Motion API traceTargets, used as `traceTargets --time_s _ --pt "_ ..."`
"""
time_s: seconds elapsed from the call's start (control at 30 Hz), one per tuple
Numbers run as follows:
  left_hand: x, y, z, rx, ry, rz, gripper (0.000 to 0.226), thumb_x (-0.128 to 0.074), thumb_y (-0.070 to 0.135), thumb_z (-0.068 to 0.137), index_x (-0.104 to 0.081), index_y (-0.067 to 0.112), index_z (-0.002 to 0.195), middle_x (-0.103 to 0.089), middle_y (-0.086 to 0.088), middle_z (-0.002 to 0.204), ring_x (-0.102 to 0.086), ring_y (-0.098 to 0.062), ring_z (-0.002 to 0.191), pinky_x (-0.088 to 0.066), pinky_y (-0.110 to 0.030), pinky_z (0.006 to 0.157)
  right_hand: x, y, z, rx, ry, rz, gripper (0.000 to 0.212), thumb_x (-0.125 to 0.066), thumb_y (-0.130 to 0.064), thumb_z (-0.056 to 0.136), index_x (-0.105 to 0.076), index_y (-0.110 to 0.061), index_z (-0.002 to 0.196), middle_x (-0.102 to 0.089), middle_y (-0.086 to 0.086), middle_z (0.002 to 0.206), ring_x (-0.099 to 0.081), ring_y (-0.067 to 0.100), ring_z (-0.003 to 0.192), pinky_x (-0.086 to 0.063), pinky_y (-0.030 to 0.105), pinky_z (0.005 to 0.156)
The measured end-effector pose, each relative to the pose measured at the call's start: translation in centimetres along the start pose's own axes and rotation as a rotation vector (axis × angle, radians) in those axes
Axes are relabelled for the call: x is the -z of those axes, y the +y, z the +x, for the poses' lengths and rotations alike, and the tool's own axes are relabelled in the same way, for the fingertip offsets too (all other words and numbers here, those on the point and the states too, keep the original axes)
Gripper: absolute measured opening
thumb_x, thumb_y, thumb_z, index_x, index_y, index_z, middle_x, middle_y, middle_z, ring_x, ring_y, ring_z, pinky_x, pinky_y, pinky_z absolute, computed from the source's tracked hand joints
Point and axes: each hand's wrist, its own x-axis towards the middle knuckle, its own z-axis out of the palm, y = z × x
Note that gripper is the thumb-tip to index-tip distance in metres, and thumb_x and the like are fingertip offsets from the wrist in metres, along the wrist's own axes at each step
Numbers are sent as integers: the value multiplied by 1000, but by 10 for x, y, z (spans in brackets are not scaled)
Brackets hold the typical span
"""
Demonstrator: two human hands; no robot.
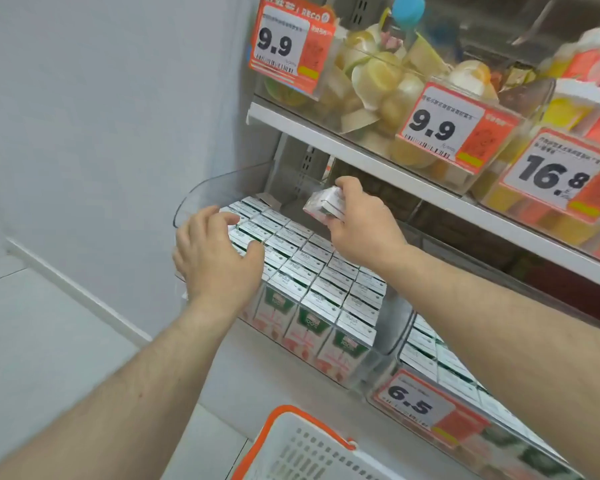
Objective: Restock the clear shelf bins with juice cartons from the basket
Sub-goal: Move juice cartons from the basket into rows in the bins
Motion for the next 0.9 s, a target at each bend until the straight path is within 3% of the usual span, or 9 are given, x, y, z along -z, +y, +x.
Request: traceTargets --time_s 0.1,0.23,0.3,0.4,0.5,0.57,0.67,0.77,0.9 --pt "-4 -6 12 2 18 52 42 -65 26 80 -56 18 120 -43 2 143 -25 -22 140 -16 -42 114 -34 3 49 41 -92 -198 36 -56 -19 94 -45 -9 127 -62 16 117 -59 37 106 -41 35 76" --pt "-8 -14 28 -30 26 76 48 -53 35 74 -55 19 120 -43 4 145 -13 -19 147 -2 -43 118 -73 8 107 -149 -263 -53 35 -56 -18 94 -53 -4 125 -59 14 124 -58 31 112 -46 30 80" --pt "-10 -14 36 -19 34 70 47 -54 34 76 -54 20 120 -42 5 147 -8 -17 148 1 -42 118 -92 17 126 -242 -359 31 25 -54 -14 92 -60 -4 115 -62 13 114 -61 25 100 -46 27 69" --pt "-14 -14 45 -36 9 60 46 -59 30 79 -51 21 123 -34 6 152 -3 -15 149 2 -38 118 -108 24 140 -376 -423 225 3 -57 -10 89 -59 -9 86 -59 8 87 -58 19 79 -42 26 60" --pt "-18 -17 46 -29 3 96 48 -58 29 77 -53 21 124 -37 5 152 -9 -16 148 -1 -37 118 -112 30 150 -489 -526 603 13 -50 3 80 -54 -7 75 -57 10 77 -60 22 67 -48 31 62" --pt "-20 -17 45 -33 21 111 54 -50 34 70 -55 22 122 -40 6 149 -12 -17 148 -3 -38 118 -115 36 156 -475 -592 780 15 -47 8 78 -56 -4 79 -56 10 72 -60 22 58 -52 31 58" --pt "-23 -18 45 -23 35 127 55 -47 35 66 -56 24 120 -43 7 147 -12 -16 148 -3 -37 119 -119 45 161 -445 -702 792 16 -58 -16 89 -67 -5 98 -67 7 76 -63 19 60 -51 30 58" --pt "-24 -19 44 -37 50 106 52 -49 33 66 -57 23 116 -47 7 143 -14 -16 147 -5 -39 119 -127 43 172 -493 -740 724 40 -62 -56 83 -70 -17 90 -67 3 74 -61 19 60 -47 31 61" --pt "-26 -21 42 -49 92 52 45 -50 26 66 -58 23 110 -53 9 134 -16 -16 147 -6 -39 120 -143 29 186 -526 -682 743 57 -62 -67 75 -71 -17 99 -74 7 89 -71 27 81 -54 41 90"
